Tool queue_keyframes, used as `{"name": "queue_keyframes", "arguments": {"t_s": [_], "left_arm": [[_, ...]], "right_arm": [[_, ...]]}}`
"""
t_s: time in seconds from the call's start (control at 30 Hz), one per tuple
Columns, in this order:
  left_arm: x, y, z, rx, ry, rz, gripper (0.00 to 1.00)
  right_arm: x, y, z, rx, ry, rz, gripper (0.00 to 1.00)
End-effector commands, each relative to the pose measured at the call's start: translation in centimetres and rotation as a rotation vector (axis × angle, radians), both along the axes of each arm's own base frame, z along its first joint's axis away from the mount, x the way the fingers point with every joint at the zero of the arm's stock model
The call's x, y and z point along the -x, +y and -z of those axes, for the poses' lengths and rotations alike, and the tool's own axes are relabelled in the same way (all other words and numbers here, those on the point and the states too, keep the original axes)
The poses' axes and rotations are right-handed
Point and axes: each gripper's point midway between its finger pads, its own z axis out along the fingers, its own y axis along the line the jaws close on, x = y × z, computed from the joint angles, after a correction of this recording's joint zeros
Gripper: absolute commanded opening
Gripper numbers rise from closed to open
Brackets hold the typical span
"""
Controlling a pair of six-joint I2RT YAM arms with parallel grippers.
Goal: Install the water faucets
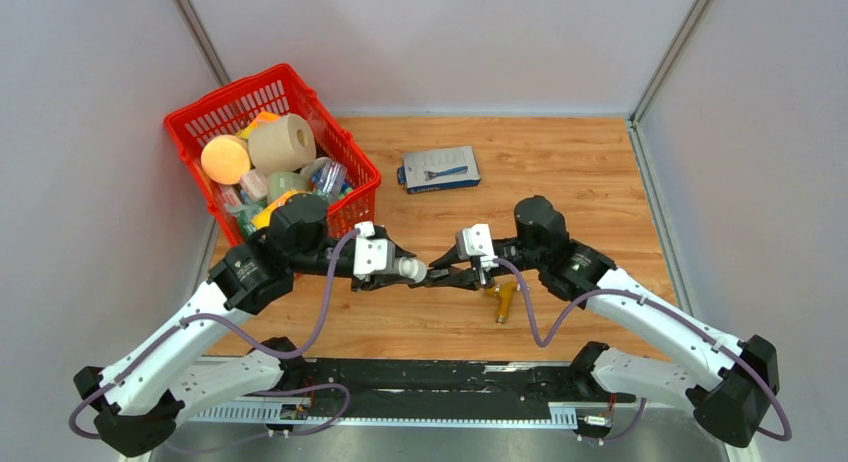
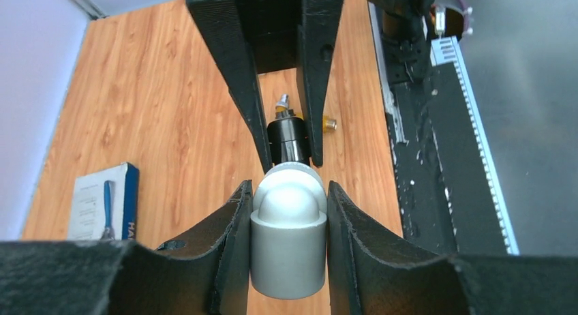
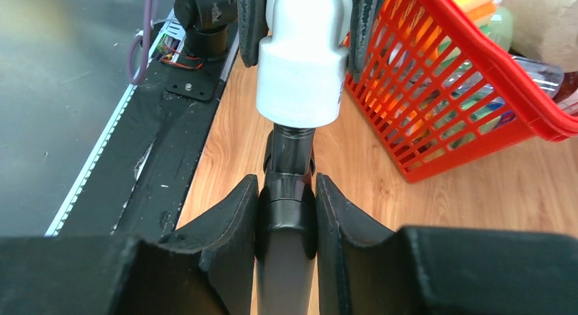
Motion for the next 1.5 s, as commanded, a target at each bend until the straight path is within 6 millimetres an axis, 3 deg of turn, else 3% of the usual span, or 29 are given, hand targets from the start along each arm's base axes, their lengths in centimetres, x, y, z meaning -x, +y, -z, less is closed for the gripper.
{"name": "queue_keyframes", "arguments": {"t_s": [0.0, 0.07, 0.13, 0.17, 0.3, 0.4, 0.53, 0.67, 0.8, 1.1, 1.23, 1.47], "left_arm": [[-0.6, 0.8, 0.7, -0.062, -0.098, 0.005, 0.05], [-2.3, 0.8, -0.2, -0.015, -0.087, -0.114, 0.2], [-4.1, 1.0, -1.2, 0.035, -0.08, -0.244, 0.77], [-4.6, 1.2, -1.4, 0.047, -0.081, -0.277, 0.82], [-9.0, 3.3, -3.3, 0.187, 0.015, -0.639, 0.82], [-10.1, 3.9, -4.0, 0.341, 0.24, -0.818, 0.82], [-10.5, 3.9, -3.0, 0.49, 0.56, -0.962, 0.84], [-10.7, 3.0, -1.7, 0.538, 0.743, -1.007, 0.84], [-10.9, 2.3, -0.8, 0.534, 0.824, -1.028, 1.0], [-11.3, 3.6, 1.1, 0.621, 0.925, -1.132, 1.0], [-11.4, 2.7, 1.2, 0.702, 1.004, -1.088, 0.93], [-11.7, 0.9, 0.8, 0.771, 1.108, -1.015, 0.92]], "right_arm": [[-0.3, 0.1, -2.0, -0.034, -0.029, -0.017, 0.0], [-1.8, 0.0, -1.7, -0.017, -0.051, 0.064, 0.0], [-3.1, -0.3, -1.6, -0.007, -0.076, 0.138, 0.0], [-3.8, -0.4, -1.7, -0.002, -0.087, 0.174, 0.0], [-6.8, -1.0, -2.1, -0.008, -0.134, 0.355, 0.0], [-8.2, -1.4, -2.5, -0.041, -0.202, 0.478, 0.0], [-9.3, -1.9, -4.1, -0.134, -0.319, 0.649, 0.0], [-9.5, -2.2, -4.5, -0.173, -0.443, 0.791, 0.0], [-9.2, -1.9, -4.4, -0.168, -0.539, 0.86, 0.0], [-9.0, -2.2, -4.9, -0.178, -0.663, 0.956, 0.0], [-9.1, -2.2, -4.8, -0.164, -0.716, 1.001, 0.0], [-9.1, -2.0, -4.1, -0.13, -0.807, 1.07, 0.0]]}}
